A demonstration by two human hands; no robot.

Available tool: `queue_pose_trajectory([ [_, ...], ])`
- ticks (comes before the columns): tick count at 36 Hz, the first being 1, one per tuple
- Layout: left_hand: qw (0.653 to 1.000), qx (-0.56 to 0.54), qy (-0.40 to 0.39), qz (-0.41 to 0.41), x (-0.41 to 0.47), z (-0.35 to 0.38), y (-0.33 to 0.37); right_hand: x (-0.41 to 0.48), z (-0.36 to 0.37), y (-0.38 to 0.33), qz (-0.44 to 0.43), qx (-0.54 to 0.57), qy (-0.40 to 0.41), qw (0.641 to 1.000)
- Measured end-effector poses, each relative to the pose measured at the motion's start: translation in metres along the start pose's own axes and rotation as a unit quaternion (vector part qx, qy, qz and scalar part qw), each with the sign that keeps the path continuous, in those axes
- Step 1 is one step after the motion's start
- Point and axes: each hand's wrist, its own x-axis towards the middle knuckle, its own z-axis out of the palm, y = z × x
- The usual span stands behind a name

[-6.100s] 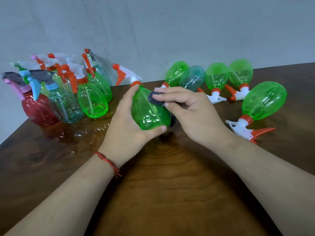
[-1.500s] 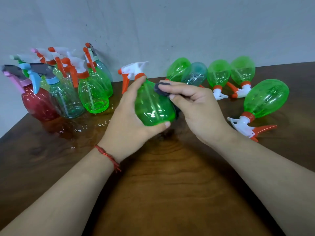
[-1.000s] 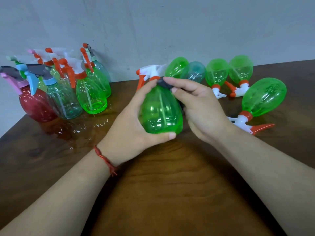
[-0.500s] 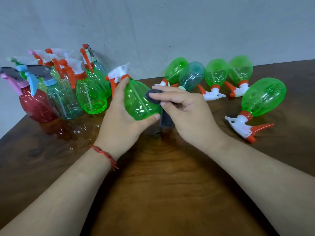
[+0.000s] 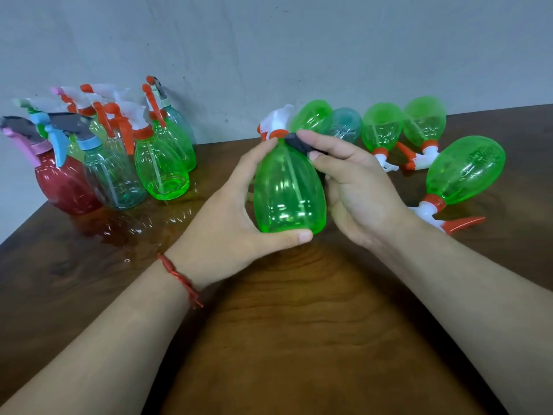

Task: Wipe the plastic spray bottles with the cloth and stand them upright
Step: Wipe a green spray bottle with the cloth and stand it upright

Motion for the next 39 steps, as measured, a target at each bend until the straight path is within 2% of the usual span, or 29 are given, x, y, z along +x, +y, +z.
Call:
queue_pose_trajectory([
  [4, 1.000, 0.014, 0.016, 0.000, 0.001, 0.002, -0.006, 0.000, -0.002, 0.005, -0.028, -0.053, -0.006, 0.998],
  [8, 0.993, -0.032, 0.113, -0.028, 0.001, 0.003, -0.006, -0.002, 0.001, 0.009, -0.080, -0.106, -0.027, 0.991],
  [13, 0.971, -0.044, 0.222, -0.077, 0.006, 0.000, -0.008, -0.007, 0.004, 0.015, -0.139, -0.242, -0.076, 0.957],
  [15, 0.972, -0.027, 0.217, -0.081, 0.005, 0.000, -0.005, -0.008, 0.005, 0.017, -0.150, -0.260, -0.075, 0.951],
  [17, 0.980, -0.028, 0.186, -0.069, 0.005, 0.000, -0.003, -0.006, 0.005, 0.017, -0.140, -0.238, -0.058, 0.959],
  [21, 0.992, -0.062, 0.108, -0.025, 0.002, 0.003, -0.002, -0.001, 0.004, 0.008, -0.063, -0.084, -0.012, 0.994],
  [24, 0.993, -0.098, 0.059, -0.001, 0.000, 0.006, 0.003, -0.002, 0.003, 0.000, 0.005, 0.027, -0.009, 1.000],
  [26, 0.993, -0.112, 0.045, -0.001, -0.001, 0.007, 0.006, -0.002, 0.001, -0.003, 0.030, 0.054, -0.012, 0.998],
  [29, 0.996, -0.082, 0.033, -0.006, -0.001, 0.005, 0.006, -0.001, -0.001, -0.002, 0.028, 0.045, -0.006, 0.999],
  [33, 1.000, -0.001, 0.019, 0.009, -0.002, 0.002, 0.000, -0.002, 0.000, 0.003, -0.014, -0.025, -0.009, 1.000],
  [36, 0.998, 0.011, 0.054, 0.017, -0.001, 0.002, -0.002, -0.003, 0.002, 0.006, -0.034, -0.045, -0.020, 0.998],
  [39, 0.994, -0.027, 0.110, -0.006, 0.001, -0.001, -0.004, -0.004, 0.005, 0.009, -0.065, -0.083, -0.032, 0.994],
])
